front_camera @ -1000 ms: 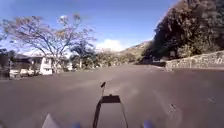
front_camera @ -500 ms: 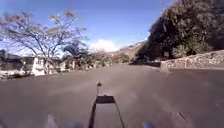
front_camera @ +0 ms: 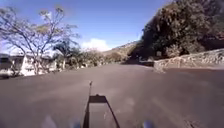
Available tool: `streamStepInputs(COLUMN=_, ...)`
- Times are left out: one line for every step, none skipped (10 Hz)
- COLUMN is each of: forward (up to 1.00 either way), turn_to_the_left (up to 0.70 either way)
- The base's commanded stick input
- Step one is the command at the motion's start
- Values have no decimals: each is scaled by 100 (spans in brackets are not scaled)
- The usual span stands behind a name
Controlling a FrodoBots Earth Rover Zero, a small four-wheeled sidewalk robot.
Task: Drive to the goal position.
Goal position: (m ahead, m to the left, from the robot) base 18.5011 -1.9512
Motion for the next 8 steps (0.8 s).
streamStepInputs(forward=70, turn_to_the_left=-35)
streamStepInputs(forward=70, turn_to_the_left=-35)
streamStepInputs(forward=70, turn_to_the_left=-35)
streamStepInputs(forward=70, turn_to_the_left=-35)
streamStepInputs(forward=70, turn_to_the_left=-35)
streamStepInputs(forward=70, turn_to_the_left=0)
streamStepInputs(forward=70, turn_to_the_left=0)
streamStepInputs(forward=70, turn_to_the_left=0)
